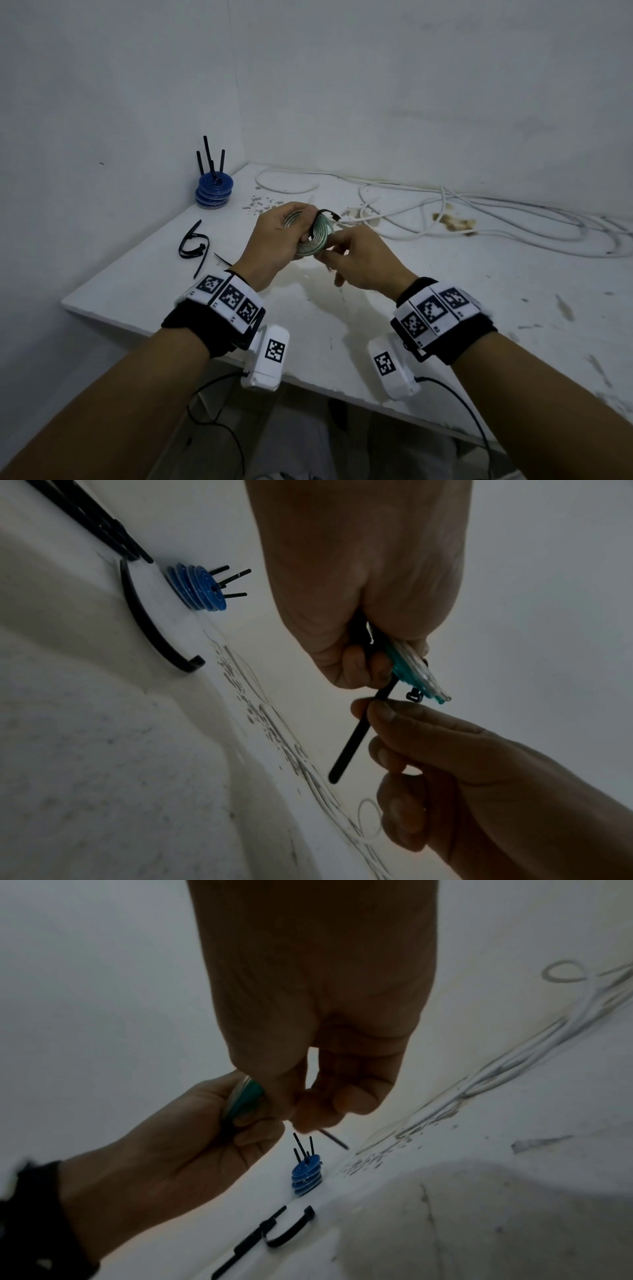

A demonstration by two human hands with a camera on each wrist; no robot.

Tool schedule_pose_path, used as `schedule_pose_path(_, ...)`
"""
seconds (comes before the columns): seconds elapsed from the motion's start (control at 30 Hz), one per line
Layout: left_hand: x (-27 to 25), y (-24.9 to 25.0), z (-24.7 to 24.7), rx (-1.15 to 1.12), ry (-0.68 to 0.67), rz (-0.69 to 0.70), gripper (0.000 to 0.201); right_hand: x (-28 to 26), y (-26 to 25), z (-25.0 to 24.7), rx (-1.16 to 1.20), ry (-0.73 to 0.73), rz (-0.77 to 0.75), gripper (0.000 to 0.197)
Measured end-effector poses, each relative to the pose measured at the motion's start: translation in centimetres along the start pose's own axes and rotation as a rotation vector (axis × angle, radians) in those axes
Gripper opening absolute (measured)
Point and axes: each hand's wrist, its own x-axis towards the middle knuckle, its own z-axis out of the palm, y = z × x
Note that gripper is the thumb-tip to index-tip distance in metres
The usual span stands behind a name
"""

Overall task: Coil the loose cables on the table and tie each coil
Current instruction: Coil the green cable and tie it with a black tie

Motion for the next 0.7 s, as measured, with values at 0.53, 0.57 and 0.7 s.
schedule_pose_path(0.53,-0.48,-0.12,-0.09,-0.013,0.085,-0.025,0.030,0.71,0.02,-0.51,0.459,0.539,0.128,0.014)
schedule_pose_path(0.57,-0.52,-0.14,-0.08,-0.007,0.089,-0.018,0.029,0.77,0.00,-0.55,0.458,0.552,0.121,0.024)
schedule_pose_path(0.7,-0.44,-0.12,-0.01,-0.036,0.128,-0.031,0.026,0.62,-0.18,-0.04,0.348,0.530,0.079,0.050)
